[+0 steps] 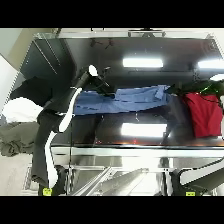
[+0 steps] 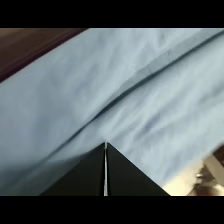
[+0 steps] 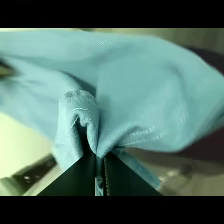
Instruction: Fold the shirts.
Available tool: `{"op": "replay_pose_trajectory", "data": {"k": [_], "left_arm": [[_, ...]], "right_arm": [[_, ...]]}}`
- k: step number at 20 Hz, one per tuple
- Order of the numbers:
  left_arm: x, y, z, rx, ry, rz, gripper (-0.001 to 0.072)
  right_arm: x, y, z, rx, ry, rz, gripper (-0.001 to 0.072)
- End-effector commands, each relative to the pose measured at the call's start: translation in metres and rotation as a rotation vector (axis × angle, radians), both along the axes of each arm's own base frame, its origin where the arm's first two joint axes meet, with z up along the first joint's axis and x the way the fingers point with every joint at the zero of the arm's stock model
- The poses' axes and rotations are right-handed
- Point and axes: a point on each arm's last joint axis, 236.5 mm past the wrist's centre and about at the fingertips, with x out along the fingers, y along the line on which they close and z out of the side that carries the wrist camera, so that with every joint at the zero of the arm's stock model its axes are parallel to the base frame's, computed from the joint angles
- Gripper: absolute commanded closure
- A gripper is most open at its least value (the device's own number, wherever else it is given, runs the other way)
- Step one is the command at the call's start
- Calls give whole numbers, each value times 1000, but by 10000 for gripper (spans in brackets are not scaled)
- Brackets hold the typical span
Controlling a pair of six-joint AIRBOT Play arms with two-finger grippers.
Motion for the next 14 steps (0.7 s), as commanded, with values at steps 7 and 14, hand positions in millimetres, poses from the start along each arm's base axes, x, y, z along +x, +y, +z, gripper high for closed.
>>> {"op": "replay_pose_trajectory", "data": {"k": [7,14], "left_arm": [[-1,-83,125,-420,-133,-90,684],[-13,113,436,-743,-667,126,681]], "right_arm": [[-23,40,173,160,-314,22,697],[-7,206,183,219,-440,111,696]]}}
